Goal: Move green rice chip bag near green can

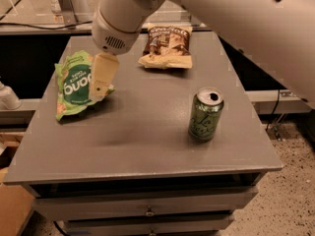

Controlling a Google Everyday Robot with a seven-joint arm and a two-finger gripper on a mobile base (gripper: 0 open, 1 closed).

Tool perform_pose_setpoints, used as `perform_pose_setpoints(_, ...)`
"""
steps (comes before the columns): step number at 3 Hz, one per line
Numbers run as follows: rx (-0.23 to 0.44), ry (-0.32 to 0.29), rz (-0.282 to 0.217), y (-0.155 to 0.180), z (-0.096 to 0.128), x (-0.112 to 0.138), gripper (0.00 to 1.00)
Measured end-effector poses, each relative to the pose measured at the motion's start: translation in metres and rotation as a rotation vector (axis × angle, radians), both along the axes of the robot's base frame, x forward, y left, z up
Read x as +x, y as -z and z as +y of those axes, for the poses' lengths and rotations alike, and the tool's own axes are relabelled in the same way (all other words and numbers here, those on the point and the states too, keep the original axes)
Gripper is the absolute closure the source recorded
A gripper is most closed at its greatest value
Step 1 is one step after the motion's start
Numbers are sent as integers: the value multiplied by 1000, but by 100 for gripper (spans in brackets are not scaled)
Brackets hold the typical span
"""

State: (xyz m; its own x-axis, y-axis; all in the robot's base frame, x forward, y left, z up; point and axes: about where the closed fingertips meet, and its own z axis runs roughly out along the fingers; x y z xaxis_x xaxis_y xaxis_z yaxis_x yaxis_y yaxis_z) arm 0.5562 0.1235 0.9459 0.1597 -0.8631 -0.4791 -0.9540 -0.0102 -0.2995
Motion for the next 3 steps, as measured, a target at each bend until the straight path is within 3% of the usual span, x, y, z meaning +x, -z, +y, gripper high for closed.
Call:
perform_pose_setpoints(2,6,36,39,43,52,18,0)
perform_pose_setpoints(3,-28,75,34,62,61,25,0)
